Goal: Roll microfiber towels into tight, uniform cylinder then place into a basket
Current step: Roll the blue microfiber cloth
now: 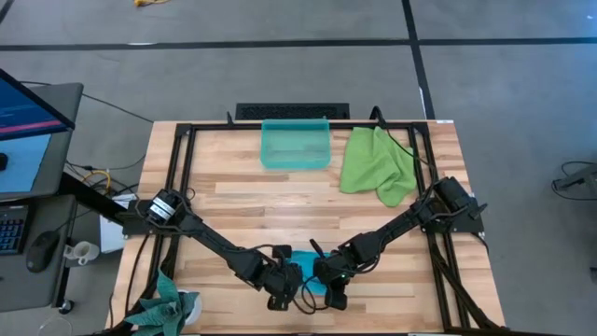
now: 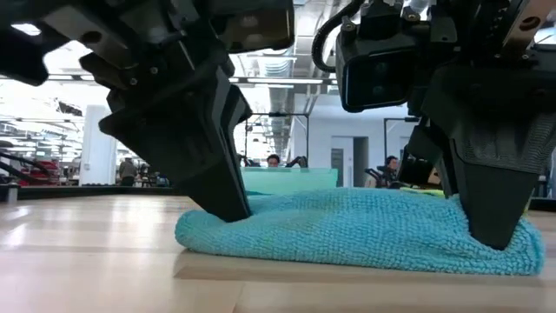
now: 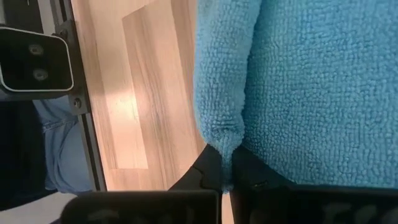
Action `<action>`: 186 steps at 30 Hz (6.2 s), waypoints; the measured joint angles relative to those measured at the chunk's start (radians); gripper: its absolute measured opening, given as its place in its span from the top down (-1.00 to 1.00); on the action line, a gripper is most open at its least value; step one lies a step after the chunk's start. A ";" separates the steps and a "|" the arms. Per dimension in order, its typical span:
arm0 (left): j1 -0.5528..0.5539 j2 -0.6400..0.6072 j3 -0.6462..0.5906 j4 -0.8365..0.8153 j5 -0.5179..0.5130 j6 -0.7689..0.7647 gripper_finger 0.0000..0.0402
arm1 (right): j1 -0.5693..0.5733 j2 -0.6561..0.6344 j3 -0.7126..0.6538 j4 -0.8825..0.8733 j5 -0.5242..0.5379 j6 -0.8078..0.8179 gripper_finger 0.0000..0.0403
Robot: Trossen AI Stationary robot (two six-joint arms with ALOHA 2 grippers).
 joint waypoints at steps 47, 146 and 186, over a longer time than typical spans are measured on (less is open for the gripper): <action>0.004 0.004 -0.016 -0.011 0.023 -0.212 0.85 | 0.111 -0.262 -0.003 -0.228 0.470 -0.235 0.28; 0.031 0.004 -0.008 -0.013 0.075 -0.322 0.85 | 0.077 -0.055 -0.077 0.088 0.473 -0.343 0.55; -0.067 -0.155 -0.013 0.030 -0.102 -0.042 0.38 | 0.069 -0.045 -0.081 0.080 0.421 -0.315 0.55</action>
